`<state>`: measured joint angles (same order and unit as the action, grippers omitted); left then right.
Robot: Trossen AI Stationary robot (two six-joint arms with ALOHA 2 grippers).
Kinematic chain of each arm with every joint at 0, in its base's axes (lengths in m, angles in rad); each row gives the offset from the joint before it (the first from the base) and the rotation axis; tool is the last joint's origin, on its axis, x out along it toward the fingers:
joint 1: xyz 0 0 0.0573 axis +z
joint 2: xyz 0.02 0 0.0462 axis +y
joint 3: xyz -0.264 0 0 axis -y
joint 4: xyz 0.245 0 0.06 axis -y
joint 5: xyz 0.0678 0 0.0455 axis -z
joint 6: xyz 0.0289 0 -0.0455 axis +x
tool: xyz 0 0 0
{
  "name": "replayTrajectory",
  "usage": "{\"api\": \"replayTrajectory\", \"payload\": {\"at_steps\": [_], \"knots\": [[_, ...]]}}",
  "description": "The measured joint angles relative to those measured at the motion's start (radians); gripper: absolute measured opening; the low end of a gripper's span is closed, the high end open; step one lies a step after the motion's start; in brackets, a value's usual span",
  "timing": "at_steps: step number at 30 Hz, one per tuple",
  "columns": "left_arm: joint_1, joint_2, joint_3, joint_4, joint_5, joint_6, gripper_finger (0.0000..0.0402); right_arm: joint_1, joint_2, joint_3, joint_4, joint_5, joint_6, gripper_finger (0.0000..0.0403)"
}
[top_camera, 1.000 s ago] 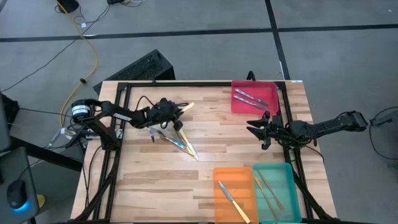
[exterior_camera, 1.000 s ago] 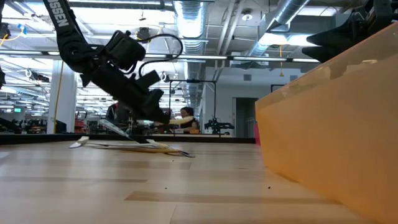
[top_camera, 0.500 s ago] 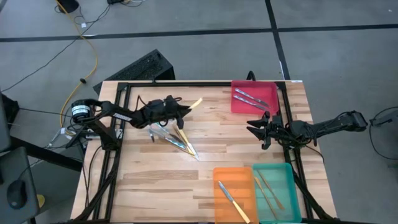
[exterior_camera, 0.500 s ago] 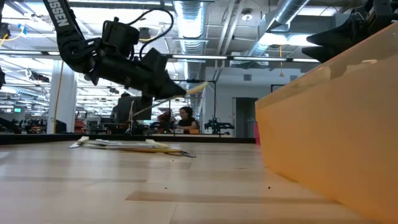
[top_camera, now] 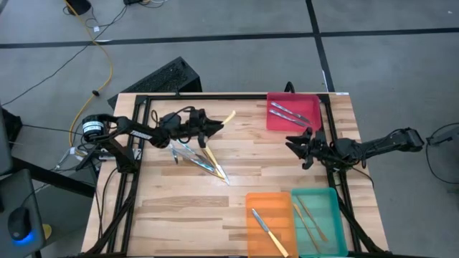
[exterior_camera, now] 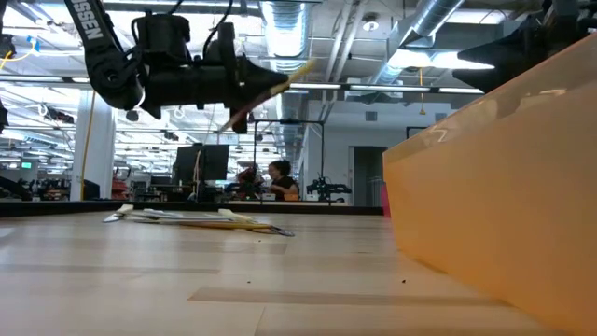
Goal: Sort silverware by color (type)
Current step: Put the yellow knife into the orange bin
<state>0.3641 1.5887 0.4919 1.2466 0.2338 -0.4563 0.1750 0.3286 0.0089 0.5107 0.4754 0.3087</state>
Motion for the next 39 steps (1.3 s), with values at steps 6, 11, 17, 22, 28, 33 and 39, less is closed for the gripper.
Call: {"api": "replayTrajectory", "payload": {"at_steps": [6,11,17,22,28,33,39], "knots": [[-0.028,0.000,0.000,0.058,0.006,-0.024,0.0039,-0.031,0.036,0.043,0.000,0.024,-0.011,0.0168],[-0.046,0.000,0.000,0.061,0.006,-0.024,0.0034,-0.055,0.129,0.108,0.002,0.023,-0.015,0.0168],[-0.066,0.000,0.002,0.124,0.024,-0.038,0.0037,-0.060,0.325,0.224,-0.001,0.022,-0.055,0.0173],[-0.076,0.000,0.002,0.154,0.025,-0.053,0.0034,-0.060,0.517,0.341,-0.003,0.021,-0.078,0.0199],[-0.093,0.000,0.002,0.160,0.043,-0.043,0.0036,-0.061,0.758,0.510,0.049,0.028,-0.160,0.0245],[-0.110,0.000,0.002,0.161,0.042,-0.024,0.0035,-0.086,0.943,0.645,0.143,0.026,-0.227,0.0260],[-0.129,0.000,0.002,0.198,0.043,-0.012,0.0037,-0.129,1.126,0.777,0.227,0.004,-0.268,0.0260]]}}
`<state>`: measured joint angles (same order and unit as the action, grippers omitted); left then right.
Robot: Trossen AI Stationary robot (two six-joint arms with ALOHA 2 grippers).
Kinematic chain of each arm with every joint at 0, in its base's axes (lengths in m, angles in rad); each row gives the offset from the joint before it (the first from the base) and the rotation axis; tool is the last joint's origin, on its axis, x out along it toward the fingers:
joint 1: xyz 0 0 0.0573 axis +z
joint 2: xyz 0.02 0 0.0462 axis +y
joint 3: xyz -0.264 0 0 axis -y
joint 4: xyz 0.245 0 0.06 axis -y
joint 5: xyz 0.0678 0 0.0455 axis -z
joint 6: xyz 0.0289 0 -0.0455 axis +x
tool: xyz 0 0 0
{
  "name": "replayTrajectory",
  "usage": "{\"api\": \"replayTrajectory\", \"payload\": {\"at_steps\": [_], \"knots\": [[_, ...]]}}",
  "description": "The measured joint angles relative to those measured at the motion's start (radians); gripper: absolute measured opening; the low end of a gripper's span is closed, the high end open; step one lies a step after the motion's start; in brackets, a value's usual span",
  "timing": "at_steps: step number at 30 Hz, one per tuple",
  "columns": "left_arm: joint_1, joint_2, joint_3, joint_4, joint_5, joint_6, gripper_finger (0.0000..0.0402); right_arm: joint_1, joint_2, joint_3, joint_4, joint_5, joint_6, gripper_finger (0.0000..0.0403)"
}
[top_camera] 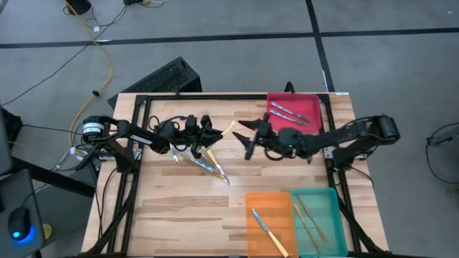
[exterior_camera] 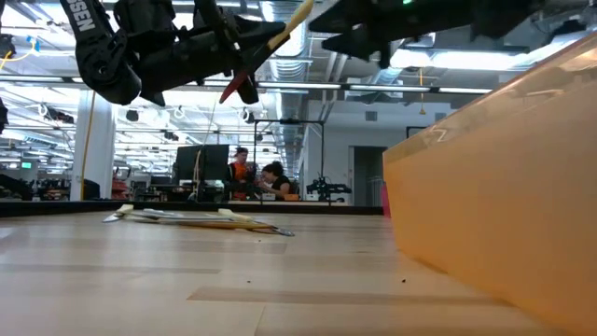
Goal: Sort silverware by color (type)
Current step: Put the yellow knife into the orange bin
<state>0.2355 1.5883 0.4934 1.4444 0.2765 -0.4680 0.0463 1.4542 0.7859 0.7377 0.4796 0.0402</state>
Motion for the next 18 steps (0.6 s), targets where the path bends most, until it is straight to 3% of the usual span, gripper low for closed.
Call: {"api": "replayTrajectory", "payload": {"at_steps": [7,18], "knots": [[-0.003,-0.001,0.000,0.025,0.004,0.011,0.0037,-0.003,0.118,0.096,0.052,-0.066,-0.051,0.0260],[-0.007,0.001,0.000,0.026,0.018,0.020,0.0038,0.001,0.101,0.110,0.088,-0.141,-0.083,0.0260]]}}
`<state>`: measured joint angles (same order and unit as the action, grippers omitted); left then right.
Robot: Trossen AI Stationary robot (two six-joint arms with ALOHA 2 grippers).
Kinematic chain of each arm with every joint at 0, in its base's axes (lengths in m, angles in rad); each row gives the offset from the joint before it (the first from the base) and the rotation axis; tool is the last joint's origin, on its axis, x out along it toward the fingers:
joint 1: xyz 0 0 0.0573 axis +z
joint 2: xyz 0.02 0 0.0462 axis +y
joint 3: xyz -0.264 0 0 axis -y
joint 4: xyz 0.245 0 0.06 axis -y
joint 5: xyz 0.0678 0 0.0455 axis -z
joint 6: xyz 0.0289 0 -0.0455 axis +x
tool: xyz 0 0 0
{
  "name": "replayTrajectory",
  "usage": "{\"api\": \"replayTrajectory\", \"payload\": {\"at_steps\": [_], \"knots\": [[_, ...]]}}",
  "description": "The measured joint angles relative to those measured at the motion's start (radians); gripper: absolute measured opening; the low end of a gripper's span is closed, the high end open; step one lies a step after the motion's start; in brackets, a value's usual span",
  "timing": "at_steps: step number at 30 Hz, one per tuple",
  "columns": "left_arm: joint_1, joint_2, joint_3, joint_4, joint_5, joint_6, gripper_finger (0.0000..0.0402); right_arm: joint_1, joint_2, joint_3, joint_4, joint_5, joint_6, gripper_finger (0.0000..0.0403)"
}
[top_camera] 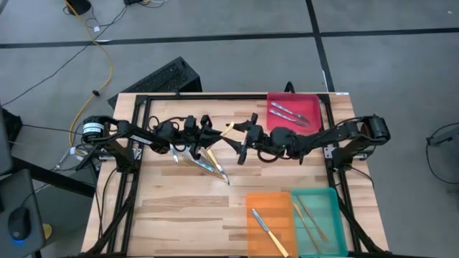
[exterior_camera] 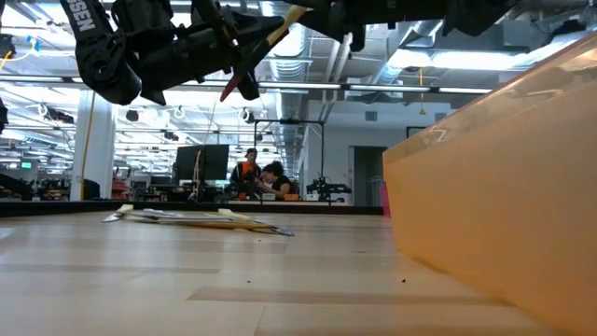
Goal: Sort silverware by color (type)
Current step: Put the yellow knife into the orange bin
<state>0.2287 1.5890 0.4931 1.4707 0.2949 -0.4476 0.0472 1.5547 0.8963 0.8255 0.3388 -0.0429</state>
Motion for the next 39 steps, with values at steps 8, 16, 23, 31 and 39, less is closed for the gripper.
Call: {"api": "replayTrajectory", "payload": {"at_steps": [8,16,23,31,39], "knots": [[-0.006,0.000,0.000,0.013,-0.022,0.018,0.0037,-0.023,0.005,0.000,0.016,-0.034,0.040,0.0260],[-0.006,0.000,0.000,0.013,-0.037,0.025,0.0038,-0.024,0.005,0.000,0.013,-0.055,0.043,0.0212],[-0.006,0.000,0.000,0.018,-0.037,0.028,0.0039,-0.024,0.005,-0.001,-0.007,-0.054,0.052,0.0100],[-0.006,0.000,0.000,0.013,-0.033,0.033,0.0040,-0.024,0.004,-0.001,-0.024,-0.056,0.079,0.0064],[-0.006,0.000,-0.001,-0.005,-0.042,0.020,0.0052,-0.029,0.003,-0.001,-0.045,-0.053,0.098,0.0064]]}}
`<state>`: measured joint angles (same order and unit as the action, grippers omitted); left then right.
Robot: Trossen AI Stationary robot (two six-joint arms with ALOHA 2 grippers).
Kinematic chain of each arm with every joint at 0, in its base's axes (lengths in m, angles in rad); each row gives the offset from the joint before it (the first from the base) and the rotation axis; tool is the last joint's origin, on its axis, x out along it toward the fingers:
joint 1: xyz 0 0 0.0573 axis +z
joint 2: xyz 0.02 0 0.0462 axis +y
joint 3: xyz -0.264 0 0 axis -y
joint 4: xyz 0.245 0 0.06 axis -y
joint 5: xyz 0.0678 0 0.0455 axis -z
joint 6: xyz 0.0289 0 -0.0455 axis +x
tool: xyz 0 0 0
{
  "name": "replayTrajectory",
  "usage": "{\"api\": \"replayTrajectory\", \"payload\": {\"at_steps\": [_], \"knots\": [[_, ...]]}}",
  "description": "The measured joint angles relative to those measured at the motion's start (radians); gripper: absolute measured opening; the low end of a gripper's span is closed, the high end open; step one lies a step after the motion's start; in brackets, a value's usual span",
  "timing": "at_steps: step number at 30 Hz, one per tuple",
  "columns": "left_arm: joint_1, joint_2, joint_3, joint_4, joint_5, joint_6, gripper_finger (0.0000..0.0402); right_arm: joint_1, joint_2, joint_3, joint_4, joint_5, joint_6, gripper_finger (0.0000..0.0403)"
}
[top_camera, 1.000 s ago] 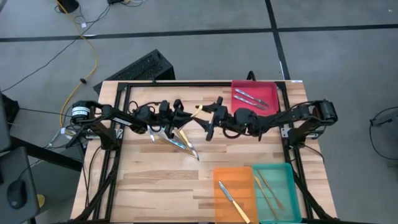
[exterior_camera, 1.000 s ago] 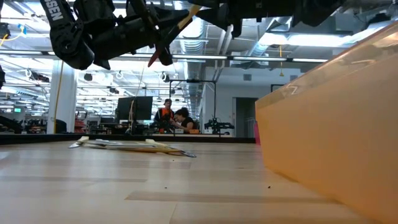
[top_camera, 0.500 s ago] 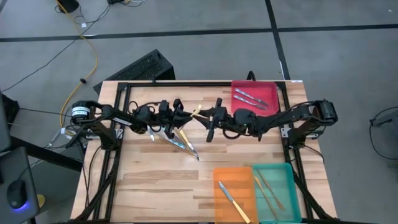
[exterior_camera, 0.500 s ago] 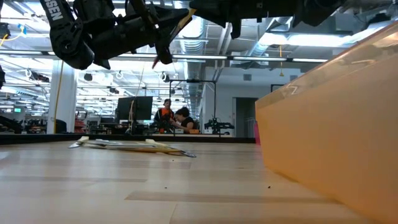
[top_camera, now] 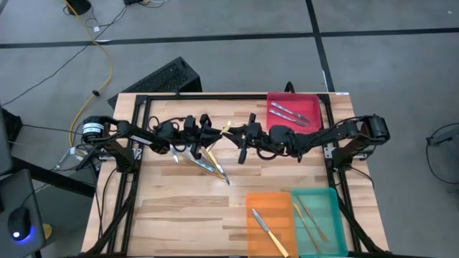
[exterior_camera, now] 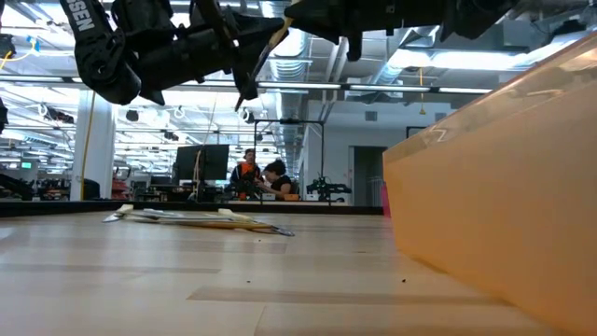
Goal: Sort silverware by color (type)
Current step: Put the yellow knife into the orange bin
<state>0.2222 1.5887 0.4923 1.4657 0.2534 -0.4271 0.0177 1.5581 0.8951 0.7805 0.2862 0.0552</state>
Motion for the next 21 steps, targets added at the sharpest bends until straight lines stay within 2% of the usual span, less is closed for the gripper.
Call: {"api": "replayTrajectory", "payload": {"at_steps": [13,17,21], "knots": [[0.000,0.000,0.001,-0.088,0.020,-0.018,0.0194,-0.006,-0.007,-0.001,-0.028,0.028,-0.006,0.0063],[0.000,0.000,0.001,-0.155,0.021,-0.018,0.0218,-0.010,-0.017,-0.001,-0.045,0.031,0.008,0.0063],[0.013,0.000,0.001,-0.214,0.023,-0.030,0.0221,-0.023,-0.044,0.000,-0.139,0.035,0.080,0.0063]]}}
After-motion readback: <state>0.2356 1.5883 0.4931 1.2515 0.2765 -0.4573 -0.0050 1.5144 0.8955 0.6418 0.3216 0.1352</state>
